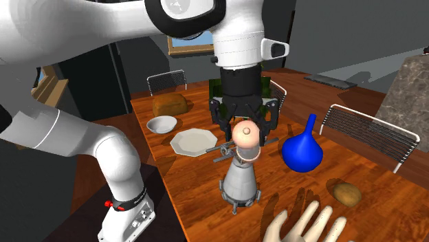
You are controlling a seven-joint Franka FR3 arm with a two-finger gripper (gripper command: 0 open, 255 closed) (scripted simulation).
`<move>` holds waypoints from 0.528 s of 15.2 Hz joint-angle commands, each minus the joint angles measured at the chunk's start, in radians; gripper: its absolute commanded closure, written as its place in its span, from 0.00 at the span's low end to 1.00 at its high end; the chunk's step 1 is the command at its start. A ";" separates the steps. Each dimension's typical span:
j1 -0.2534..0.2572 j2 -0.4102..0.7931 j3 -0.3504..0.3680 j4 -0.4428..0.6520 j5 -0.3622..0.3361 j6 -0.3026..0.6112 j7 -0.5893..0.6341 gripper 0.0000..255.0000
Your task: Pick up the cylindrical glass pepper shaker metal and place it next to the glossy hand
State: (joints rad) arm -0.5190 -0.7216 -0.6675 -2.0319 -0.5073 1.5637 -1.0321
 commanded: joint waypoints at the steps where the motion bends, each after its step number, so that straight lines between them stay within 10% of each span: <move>1: -0.019 -0.026 -0.025 0.002 -0.024 -0.010 -0.044 1.00; 8: -0.050 -0.070 -0.084 -0.039 -0.073 0.019 -0.104 1.00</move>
State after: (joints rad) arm -0.5641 -0.7839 -0.7500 -2.0553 -0.5752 1.5744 -1.1368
